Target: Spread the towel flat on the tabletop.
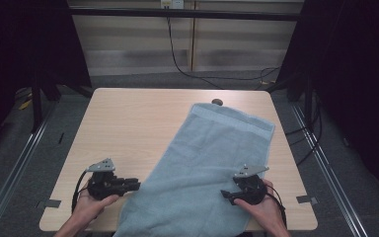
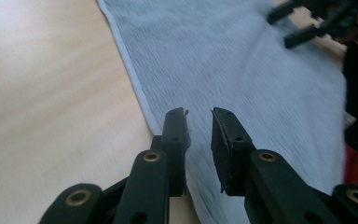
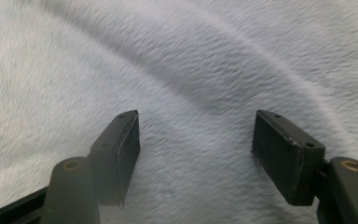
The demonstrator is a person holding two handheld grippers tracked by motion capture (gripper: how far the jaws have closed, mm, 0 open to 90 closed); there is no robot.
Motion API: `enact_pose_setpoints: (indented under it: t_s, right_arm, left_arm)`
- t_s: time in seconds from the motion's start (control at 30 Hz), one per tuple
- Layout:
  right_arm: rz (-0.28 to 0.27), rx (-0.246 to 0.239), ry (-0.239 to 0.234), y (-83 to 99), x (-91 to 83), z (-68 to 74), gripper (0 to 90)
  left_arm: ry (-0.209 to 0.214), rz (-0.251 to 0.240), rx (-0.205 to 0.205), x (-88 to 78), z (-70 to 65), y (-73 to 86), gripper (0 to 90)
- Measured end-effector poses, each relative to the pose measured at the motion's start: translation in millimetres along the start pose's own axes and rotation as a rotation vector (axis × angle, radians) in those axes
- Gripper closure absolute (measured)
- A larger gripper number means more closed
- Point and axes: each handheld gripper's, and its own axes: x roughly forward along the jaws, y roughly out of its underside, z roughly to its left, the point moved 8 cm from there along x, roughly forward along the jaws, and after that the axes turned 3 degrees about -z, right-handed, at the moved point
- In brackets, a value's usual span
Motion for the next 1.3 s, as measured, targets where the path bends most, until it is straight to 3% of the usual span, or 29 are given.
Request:
enact_pose_setpoints:
  t_s: [0.1, 0.13, 0.2, 0.27, 0.33, 0.43, 0.53, 0.6, 0.67, 0.77, 0.83, 0.93, 0.97, 1.07, 1.23, 1.3]
  right_arm:
    - [-0.028, 0.05, 0.026, -3.3, -3.3, -11.3, 32.4]
    - [-0.037, 0.059, 0.043, -3.5, -4.7, -15.1, 32.4]
    - [-0.039, 0.07, 0.053, -3.1, -6.6, -18.1, 32.4]
    - [-0.046, 0.094, 0.073, 1.2, -9.7, -26.2, 32.4]
    - [-0.046, 0.104, 0.095, 4.9, -10.8, -31.6, 32.4]
    - [-0.043, 0.124, 0.109, 8.4, -11.0, -37.6, 32.4]
    - [-0.025, 0.133, 0.114, 10.1, -8.3, -41.8, 32.0]
    - [-0.028, 0.137, 0.112, 8.5, -6.5, -45.5, 31.8]
    - [-0.037, 0.157, 0.098, 5.4, -3.0, -47.5, 31.9]
    - [-0.044, 0.147, 0.085, 0.1, 3.1, -45.5, 31.7]
    - [-0.043, 0.102, 0.079, -9.6, 14.6, -42.6, 29.5]
    - [-0.039, 0.084, 0.076, -18.1, 24.1, -40.7, 28.3]
    - [-0.037, 0.077, 0.073, -22.6, 29.2, -39.3, 27.1]
    - [-0.042, 0.039, 0.053, -39.6, 49.2, -30.7, 23.1]
    - [-0.057, 0.0, 0.033, -50.2, 62.9, -17.6, 20.7]
    - [-0.056, -0.016, 0.015, -52.4, 65.7, -10.9, 20.7]
  left_arm:
    - [0.006, 0.033, 0.049, 35.3, 1.8, -20.5, 73.3]
    - [0.006, 0.033, 0.049, 35.3, 1.8, -20.5, 72.6]
    - [0.014, 0.07, 0.055, 55.8, 2.2, -26.5, 72.5]
    - [-0.02, 0.122, 0.081, 78.9, 9.7, -24.8, 72.5]
    - [-0.026, 0.12, 0.086, 84.7, 13.5, -22.6, 74.4]
    - [-0.051, 0.13, 0.085, 82.5, 14.8, -22.5, 74.1]
    - [-0.084, 0.127, 0.146, 77.8, 13.8, -18.2, 74.1]
    - [-0.09, 0.118, 0.164, 73.7, 14.4, -15.2, 75.1]
    - [-0.104, 0.114, 0.154, 66.2, 15.7, -10.9, 75.9]
    - [-0.107, 0.113, 0.14, 55.3, 14.3, -3.0, 75.8]
    - [-0.104, 0.11, 0.143, 47.0, 10.6, 3.7, 75.8]
    - [-0.093, 0.11, 0.125, 33.3, 3.0, 15.5, 75.6]
    - [-0.075, 0.112, 0.104, 28.0, -1.5, 20.7, 75.6]
    - [-0.042, 0.125, 0.106, 14.0, -16.8, 35.2, 74.4]
    - [-0.015, 0.12, 0.078, 9.0, -18.8, 36.1, 68.4]
    - [-0.062, 0.08, 0.067, 13.2, -4.2, 19.3, 62.4]
